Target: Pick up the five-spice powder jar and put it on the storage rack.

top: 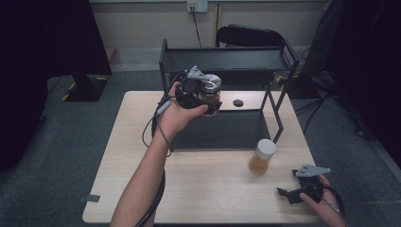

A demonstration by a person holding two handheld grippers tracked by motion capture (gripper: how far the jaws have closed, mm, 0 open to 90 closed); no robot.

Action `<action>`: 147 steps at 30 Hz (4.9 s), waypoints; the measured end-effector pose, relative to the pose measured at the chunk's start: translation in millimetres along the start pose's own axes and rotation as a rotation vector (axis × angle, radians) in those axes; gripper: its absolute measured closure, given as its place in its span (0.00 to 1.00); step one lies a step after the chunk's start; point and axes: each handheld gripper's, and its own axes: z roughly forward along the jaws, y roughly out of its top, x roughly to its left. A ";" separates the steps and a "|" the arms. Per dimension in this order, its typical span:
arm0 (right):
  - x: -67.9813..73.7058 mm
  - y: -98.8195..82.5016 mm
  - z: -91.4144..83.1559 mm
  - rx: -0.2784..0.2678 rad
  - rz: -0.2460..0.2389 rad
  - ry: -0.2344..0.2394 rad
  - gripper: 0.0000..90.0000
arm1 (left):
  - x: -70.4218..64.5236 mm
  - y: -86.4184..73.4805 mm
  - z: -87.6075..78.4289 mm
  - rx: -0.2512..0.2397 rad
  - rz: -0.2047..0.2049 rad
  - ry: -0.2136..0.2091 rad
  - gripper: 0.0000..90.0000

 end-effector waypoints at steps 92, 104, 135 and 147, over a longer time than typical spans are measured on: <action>4.4 -0.4 -1.2 0.003 0.007 -0.006 0.00 | 57.3 87.3 14.4 -0.023 -0.132 0.169 0.35; 4.4 -0.4 -1.2 0.004 0.007 -0.006 0.00 | 60.5 87.8 26.4 -0.012 -0.133 0.179 0.35; 4.6 -0.8 -1.5 0.003 0.004 -0.004 0.00 | 61.7 83.4 30.2 -0.017 -0.139 0.187 0.35; 4.6 -0.8 -1.5 0.003 0.004 -0.004 0.00 | 59.2 82.2 26.2 -0.043 -0.178 0.197 0.24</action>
